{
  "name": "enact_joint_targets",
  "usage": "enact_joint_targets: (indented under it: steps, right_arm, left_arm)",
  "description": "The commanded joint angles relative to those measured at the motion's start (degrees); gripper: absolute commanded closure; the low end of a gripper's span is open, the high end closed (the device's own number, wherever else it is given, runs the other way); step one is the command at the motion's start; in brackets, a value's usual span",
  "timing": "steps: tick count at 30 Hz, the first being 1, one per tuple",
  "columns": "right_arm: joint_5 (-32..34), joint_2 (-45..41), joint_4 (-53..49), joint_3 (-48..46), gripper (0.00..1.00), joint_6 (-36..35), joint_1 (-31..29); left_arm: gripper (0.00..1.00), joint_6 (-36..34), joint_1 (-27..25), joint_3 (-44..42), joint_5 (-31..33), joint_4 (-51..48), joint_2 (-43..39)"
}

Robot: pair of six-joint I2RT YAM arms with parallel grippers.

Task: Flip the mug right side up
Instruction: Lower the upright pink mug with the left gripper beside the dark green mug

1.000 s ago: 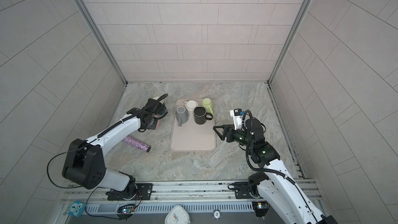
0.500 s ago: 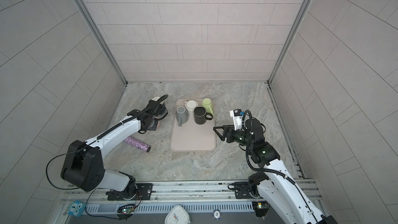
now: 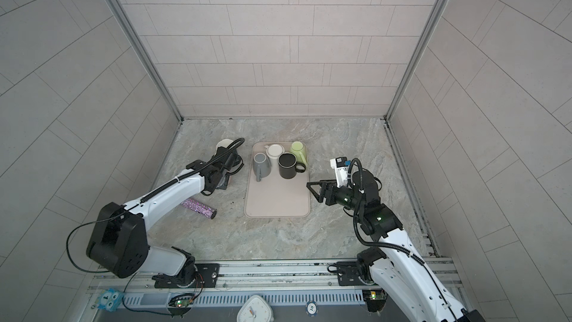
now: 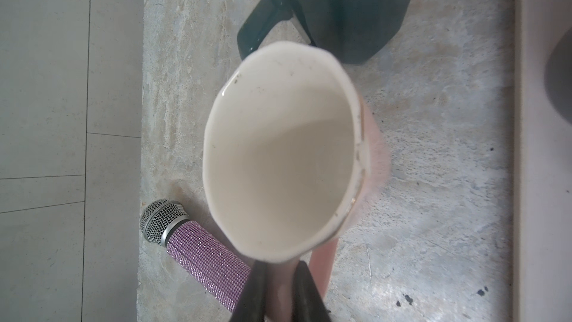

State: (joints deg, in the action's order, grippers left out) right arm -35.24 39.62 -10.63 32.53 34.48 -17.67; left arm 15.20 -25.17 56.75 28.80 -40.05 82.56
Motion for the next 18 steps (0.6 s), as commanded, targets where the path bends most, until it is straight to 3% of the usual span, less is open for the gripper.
enact_joint_targets:
  steps: [1,18]
  right_arm:
    - [0.53,-0.59,-0.11,-0.27,0.26,-0.99,-0.08]
    - [1.14,-0.50,-0.18,-0.82,0.26,-1.34,-0.08]
  left_arm:
    - [1.00,2.38,-1.50,-0.14,4.36,2.79,-0.15]
    - [1.00,3.23,-2.43,-0.32,6.36,3.59,1.59]
